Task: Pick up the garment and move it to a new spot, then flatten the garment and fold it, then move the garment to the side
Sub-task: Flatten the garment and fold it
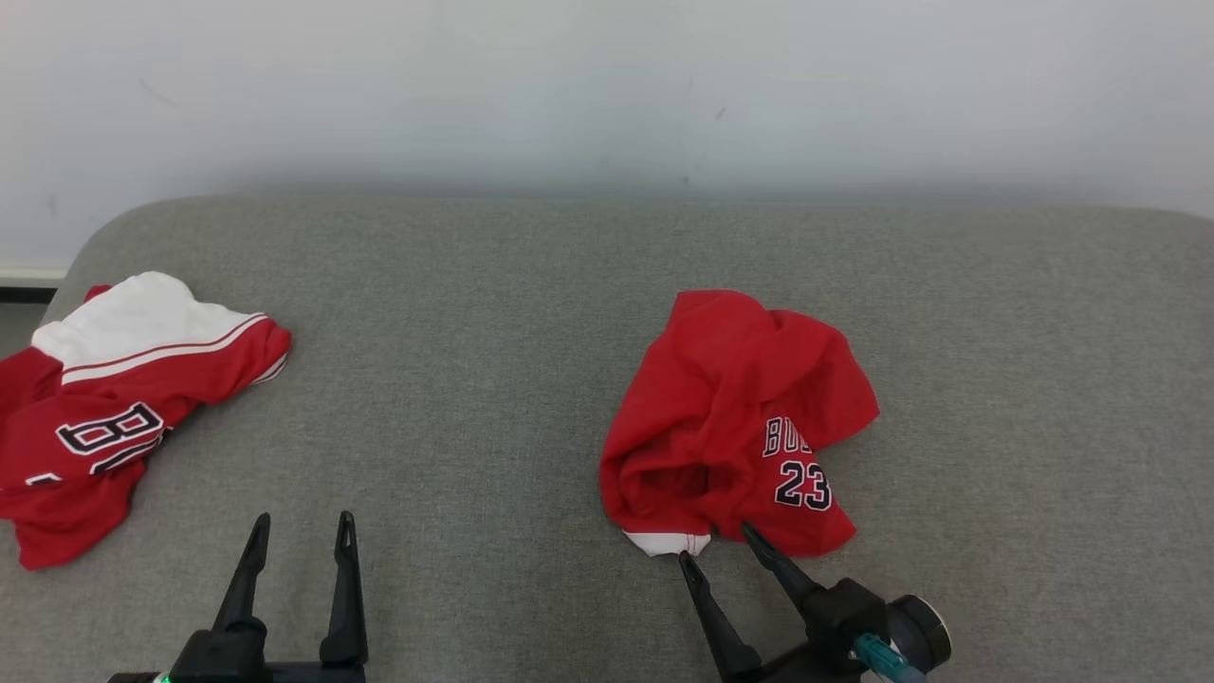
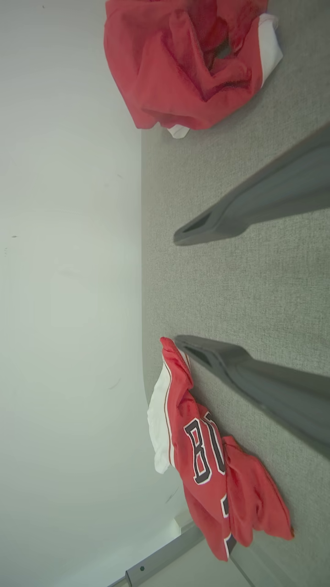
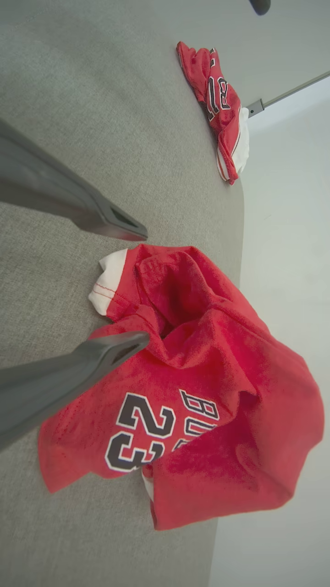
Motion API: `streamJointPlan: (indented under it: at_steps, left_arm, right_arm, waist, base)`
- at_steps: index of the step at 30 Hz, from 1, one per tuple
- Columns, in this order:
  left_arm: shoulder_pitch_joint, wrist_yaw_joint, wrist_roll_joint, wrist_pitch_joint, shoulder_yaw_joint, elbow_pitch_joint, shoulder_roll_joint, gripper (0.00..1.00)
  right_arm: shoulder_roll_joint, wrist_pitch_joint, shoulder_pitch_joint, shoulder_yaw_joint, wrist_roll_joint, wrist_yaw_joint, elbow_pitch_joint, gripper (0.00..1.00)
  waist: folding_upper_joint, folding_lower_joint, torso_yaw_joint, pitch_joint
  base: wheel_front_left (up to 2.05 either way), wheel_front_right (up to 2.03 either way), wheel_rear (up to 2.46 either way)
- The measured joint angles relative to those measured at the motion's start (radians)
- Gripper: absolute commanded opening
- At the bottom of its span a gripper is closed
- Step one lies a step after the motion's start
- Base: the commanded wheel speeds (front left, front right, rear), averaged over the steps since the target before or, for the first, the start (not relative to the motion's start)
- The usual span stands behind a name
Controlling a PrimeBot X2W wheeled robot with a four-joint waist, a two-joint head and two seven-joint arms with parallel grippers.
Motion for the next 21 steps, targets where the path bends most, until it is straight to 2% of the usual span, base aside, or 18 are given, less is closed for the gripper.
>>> streamJointPlan:
  at_steps: [13,14,15,16,21]
  left_arm:
    - [-0.040,-0.029,0.010,0.000,-0.009,0.038,-0.017,1.00]
    - [-0.043,-0.034,0.010,0.000,-0.009,0.042,-0.018,1.00]
    - [-0.044,-0.034,0.011,0.000,-0.008,0.044,-0.020,1.00]
    - [-0.044,-0.034,0.013,0.000,-0.007,0.046,-0.021,1.00]
    - [-0.029,-0.034,0.015,0.000,0.002,0.048,-0.021,1.00]
  right_arm:
    - [-0.001,0.000,-0.194,0.009,0.027,0.000,0.356,1.00]
    - [-0.001,0.000,-0.201,0.010,0.029,0.000,0.374,0.83]
    - [-0.002,0.000,-0.207,0.010,0.034,0.000,0.380,0.46]
    - [-0.001,0.000,-0.212,0.011,0.037,0.000,0.384,0.00]
    - [-0.001,0.000,-0.217,0.008,0.044,0.000,0.392,0.00]
  waist:
    - [0.0001,0.0001,0.090,0.040]
    - [0.0001,0.0001,0.094,0.038]
    - [0.0001,0.0001,0.097,0.035]
    - [0.0001,0.0001,0.099,0.030]
    - [0.0000,0.0000,0.095,0.007]
  base:
    - [0.00,0.00,0.00]
    - [0.00,0.00,0.00]
    - [0.00,0.00,0.00]
    - [0.00,0.00,0.00]
    - [0.00,0.00,0.00]
